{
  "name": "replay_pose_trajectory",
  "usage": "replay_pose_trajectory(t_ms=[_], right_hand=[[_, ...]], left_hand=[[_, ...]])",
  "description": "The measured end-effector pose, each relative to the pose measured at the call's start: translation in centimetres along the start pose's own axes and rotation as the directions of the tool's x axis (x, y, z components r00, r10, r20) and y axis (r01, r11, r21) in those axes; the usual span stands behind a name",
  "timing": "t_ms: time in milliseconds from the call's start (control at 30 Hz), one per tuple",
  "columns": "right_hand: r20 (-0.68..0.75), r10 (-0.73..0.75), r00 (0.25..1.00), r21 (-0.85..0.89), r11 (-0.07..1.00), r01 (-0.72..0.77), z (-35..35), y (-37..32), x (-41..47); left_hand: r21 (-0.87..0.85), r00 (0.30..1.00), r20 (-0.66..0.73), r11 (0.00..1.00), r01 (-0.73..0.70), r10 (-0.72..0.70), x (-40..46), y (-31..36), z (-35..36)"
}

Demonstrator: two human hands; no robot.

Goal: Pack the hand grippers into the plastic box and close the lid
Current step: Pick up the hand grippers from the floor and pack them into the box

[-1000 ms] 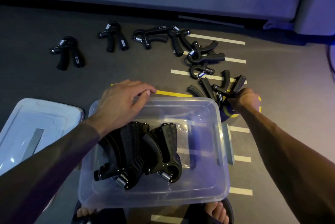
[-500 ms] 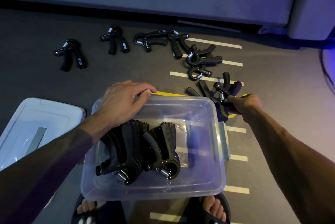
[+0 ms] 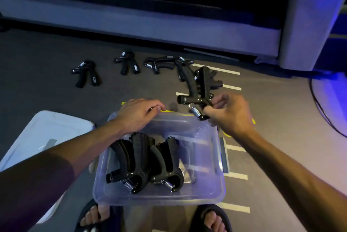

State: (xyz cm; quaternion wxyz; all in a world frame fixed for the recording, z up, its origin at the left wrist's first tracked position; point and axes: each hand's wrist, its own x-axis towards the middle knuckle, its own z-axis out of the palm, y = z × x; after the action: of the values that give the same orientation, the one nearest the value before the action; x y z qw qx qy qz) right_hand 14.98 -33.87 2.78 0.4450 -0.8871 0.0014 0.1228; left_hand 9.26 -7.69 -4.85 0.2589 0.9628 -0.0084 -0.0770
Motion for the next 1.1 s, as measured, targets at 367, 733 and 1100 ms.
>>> replay_pose_trajectory(t_ms=[367,733,1100], right_hand=[[-0.025,-0.126,0.992,-0.103,0.987,0.123,6.5,2.5,-5.6],[0.204,-0.156,0.967,0.288,0.953,0.093,4.9,3.4,-6.3],[0.373,-0.163,0.913,0.077,0.986,0.145,6.1,6.0,-7.9]], left_hand=[[-0.763,0.989,-0.117,0.645,-0.034,-0.086,-0.8,1.5,-1.3],[-0.69,0.996,-0.083,0.721,-0.065,0.01,-3.4,2.6,-0.7],[-0.475,0.995,-0.093,0.877,-0.069,0.028,-6.2,1.8,-0.1]])
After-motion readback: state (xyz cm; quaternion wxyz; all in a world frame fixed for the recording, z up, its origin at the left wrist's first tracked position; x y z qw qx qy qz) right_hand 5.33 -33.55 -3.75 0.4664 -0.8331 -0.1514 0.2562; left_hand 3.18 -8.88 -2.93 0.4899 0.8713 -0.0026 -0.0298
